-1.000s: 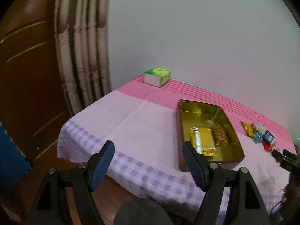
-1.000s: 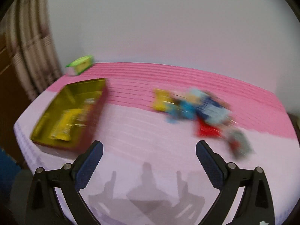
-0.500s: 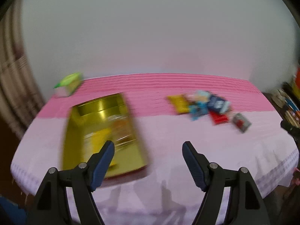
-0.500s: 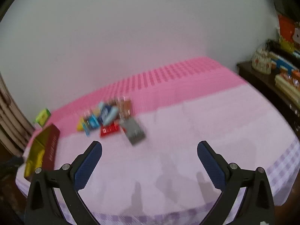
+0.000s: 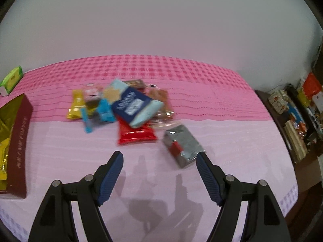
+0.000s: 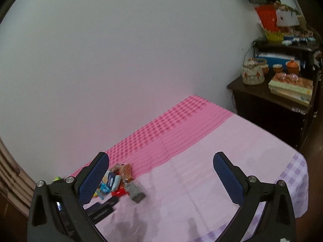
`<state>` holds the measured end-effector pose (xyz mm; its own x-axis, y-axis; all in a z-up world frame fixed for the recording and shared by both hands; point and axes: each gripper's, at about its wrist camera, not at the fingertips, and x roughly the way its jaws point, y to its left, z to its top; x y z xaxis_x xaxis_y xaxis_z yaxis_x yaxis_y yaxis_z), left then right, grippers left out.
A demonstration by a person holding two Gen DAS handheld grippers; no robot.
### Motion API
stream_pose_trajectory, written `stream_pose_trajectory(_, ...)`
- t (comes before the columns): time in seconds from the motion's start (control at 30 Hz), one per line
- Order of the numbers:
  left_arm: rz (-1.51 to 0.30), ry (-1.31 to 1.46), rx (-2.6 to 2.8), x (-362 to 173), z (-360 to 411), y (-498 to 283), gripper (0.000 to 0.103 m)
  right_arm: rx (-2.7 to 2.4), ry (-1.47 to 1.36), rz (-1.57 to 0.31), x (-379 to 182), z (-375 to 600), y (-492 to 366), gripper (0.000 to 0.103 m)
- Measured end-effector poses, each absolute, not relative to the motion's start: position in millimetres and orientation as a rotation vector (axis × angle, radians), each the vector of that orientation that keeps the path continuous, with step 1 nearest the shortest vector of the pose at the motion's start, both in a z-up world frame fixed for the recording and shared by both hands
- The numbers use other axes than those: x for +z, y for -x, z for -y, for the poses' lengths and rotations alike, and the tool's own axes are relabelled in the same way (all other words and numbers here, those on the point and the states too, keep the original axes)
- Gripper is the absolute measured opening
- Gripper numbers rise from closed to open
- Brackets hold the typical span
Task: Organize snacks
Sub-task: 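Move the left tool to the grey foil pack and grasp it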
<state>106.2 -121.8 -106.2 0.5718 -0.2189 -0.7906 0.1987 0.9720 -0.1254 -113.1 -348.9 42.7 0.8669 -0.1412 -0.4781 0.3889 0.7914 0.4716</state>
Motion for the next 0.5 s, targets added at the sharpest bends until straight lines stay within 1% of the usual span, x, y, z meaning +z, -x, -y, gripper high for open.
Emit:
stream_pose_trajectory(0.2,-0.967,0.029,-0.204,-124,157,-127,0.076,-0.257,-0.605,-0.427,47,344,116,0.103)
stream_pose_trajectory(0.37,-0.994,-0.025,-0.202,-139,179,-136,0.076,-0.235,-0.624,-0.418,47,346,119,0.103)
stream_pose_trajectory(0.4,-0.997,-0.04,-0.207,-142,182,-136,0.074,-0.233,-0.626,-0.418,47,346,118,0.103)
stream_pose_trajectory(0.43,-1.005,-0.062,-0.204,-145,185,-136,0.058,-0.23,-0.625,-0.42,47,345,118,0.103)
stream_pose_trajectory(0.47,-1.015,-0.084,-0.194,-148,187,-135,0.049,-0.226,-0.625,-0.422,46,344,117,0.103)
stream_pose_trajectory(0.5,-1.021,-0.087,-0.206,-149,187,-134,0.047,-0.222,-0.627,-0.423,46,343,117,0.103)
